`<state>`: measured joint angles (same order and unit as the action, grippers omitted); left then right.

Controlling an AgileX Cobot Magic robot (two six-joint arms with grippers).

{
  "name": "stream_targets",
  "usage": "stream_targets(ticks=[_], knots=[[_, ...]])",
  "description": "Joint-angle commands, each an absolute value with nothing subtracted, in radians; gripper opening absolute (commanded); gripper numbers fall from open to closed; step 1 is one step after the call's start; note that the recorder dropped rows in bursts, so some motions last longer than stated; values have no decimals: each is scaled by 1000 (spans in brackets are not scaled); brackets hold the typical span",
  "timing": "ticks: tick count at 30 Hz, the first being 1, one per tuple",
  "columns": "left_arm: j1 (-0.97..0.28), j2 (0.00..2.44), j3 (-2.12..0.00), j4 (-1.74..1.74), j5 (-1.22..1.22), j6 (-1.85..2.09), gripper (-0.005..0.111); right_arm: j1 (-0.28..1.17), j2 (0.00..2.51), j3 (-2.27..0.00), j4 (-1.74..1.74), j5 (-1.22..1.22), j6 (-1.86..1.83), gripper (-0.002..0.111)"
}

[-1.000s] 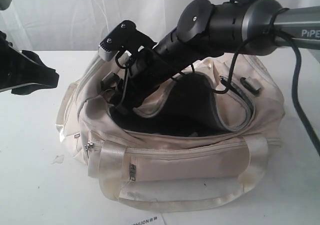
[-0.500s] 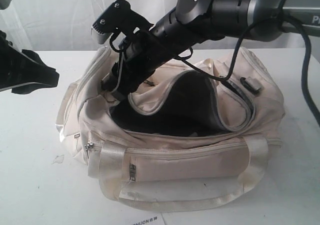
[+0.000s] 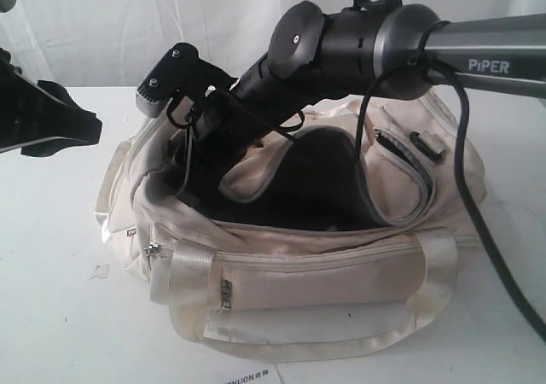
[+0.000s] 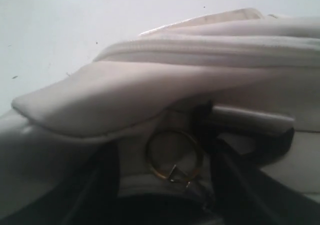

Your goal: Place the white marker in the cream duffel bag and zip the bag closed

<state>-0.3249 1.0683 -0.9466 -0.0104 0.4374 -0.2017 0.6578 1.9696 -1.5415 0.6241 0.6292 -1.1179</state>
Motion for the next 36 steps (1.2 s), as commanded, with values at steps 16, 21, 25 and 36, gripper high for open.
stream_targets(ticks=[16, 21, 25, 36], knots=[[-321, 1058, -939, -16, 447, -206, 50, 660, 1985, -1546, 609, 605, -1117, 1], [-321, 1058, -939, -16, 447, -210, 50, 660, 1936, -1546, 609, 597, -1095, 0], [-321, 1058, -939, -18, 447, -210, 50, 660, 1877, -1546, 609, 627, -1090, 0], [-321, 1078, -939, -18, 393, -210, 50, 660, 1800, -1546, 599, 786, -1012, 0]])
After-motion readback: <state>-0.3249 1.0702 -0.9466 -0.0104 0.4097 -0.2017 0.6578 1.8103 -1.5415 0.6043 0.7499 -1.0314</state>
